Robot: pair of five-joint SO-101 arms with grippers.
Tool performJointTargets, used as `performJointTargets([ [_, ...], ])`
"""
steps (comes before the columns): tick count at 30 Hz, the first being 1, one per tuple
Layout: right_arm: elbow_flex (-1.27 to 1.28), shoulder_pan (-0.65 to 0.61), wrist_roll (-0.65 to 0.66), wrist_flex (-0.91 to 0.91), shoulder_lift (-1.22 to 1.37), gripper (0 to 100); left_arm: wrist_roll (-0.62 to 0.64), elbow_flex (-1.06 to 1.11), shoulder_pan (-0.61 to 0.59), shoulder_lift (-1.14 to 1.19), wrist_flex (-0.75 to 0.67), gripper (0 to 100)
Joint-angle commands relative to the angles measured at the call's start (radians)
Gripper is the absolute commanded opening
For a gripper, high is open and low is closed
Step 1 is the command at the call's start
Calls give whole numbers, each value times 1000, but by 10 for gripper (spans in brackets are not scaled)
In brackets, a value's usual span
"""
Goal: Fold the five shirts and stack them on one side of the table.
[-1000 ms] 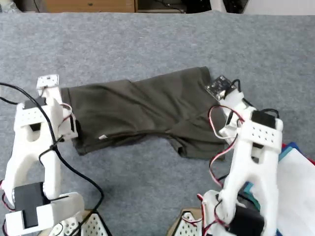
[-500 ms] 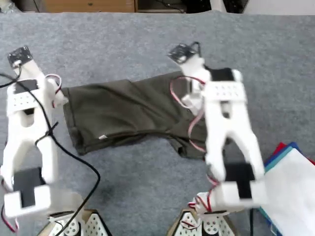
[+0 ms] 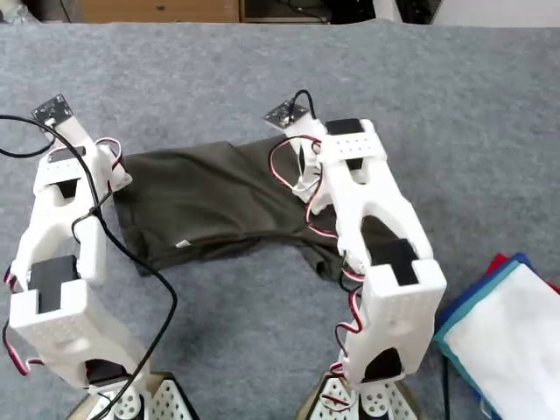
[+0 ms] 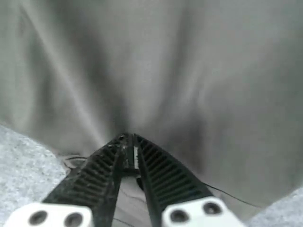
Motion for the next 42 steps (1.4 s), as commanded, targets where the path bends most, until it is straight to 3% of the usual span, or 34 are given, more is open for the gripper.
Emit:
performJointTargets([
  [1,-8,-12,3,8,-5,5,-11,-37,2,-7,-18,21],
  [10,214,-8,20,-5,-99,5,-11,-44,0,-5,-38,23],
  [17,466,-7,21,-43,-331,5,-11,-46,0,-5,-38,23],
  [25,498,-7,20,-35,-595,5,-11,-44,2,-5,-38,24],
  [42,677,-7,20,-92,-547,5,-12,-46,2,-4,-38,24],
])
